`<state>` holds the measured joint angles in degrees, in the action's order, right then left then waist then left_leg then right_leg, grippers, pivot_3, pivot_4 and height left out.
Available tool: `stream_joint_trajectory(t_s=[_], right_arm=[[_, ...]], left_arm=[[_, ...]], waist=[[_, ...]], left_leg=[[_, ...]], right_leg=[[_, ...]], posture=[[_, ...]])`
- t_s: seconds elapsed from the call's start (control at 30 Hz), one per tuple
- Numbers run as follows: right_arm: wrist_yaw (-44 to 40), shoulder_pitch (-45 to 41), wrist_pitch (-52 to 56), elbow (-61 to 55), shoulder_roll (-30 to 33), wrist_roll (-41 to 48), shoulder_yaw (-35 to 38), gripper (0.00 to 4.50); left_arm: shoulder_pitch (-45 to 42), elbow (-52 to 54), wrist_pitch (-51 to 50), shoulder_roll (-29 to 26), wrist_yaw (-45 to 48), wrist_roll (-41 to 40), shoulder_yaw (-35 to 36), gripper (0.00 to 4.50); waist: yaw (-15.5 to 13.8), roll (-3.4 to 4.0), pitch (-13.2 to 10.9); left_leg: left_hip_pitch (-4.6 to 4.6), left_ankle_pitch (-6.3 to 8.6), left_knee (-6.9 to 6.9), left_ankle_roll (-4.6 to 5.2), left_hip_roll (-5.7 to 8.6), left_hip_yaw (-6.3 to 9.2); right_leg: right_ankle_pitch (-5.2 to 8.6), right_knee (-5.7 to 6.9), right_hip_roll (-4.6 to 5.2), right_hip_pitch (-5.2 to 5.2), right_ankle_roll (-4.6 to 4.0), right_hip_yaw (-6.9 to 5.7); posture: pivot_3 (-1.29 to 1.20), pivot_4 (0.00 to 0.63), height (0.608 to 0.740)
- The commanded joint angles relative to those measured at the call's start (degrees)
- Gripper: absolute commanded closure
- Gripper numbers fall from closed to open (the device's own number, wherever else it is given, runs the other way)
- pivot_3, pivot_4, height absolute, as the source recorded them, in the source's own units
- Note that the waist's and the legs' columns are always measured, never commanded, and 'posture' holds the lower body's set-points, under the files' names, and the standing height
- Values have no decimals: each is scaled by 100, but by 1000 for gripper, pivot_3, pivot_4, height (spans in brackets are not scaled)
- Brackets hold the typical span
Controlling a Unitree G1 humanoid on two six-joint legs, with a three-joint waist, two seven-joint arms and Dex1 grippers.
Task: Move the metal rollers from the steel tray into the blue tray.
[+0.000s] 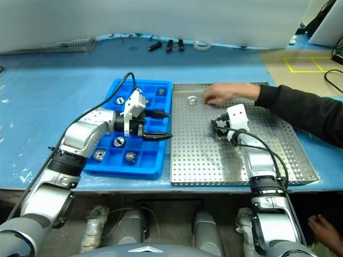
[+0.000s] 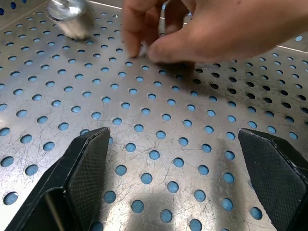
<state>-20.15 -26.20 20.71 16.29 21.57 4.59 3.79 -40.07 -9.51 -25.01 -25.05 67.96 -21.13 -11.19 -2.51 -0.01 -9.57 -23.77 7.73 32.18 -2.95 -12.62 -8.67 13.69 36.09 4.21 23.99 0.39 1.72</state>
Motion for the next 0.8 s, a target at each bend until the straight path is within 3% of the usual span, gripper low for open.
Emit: stream_joint_trajectory(t_s=[0.03, 0.8], right_arm=[[-34, -130, -31, -212, -13, 83, 62, 24], [-151, -161, -126, -99, -132, 1, -78, 24]], left_arm=[[-96, 209, 2, -61, 6, -64, 145, 0], [7, 402, -71, -190, -65, -91, 152, 0]], waist=[[0, 0, 0], [-6, 0, 0]], left_leg=[[0, 0, -1, 0, 0, 0], [-9, 2, -8, 4, -3, 0]], right_leg=[[0, -4, 0, 0, 0, 0], [-2, -32, 0, -4, 1, -3]], posture=[[-132, 150, 740], [-115, 150, 740]])
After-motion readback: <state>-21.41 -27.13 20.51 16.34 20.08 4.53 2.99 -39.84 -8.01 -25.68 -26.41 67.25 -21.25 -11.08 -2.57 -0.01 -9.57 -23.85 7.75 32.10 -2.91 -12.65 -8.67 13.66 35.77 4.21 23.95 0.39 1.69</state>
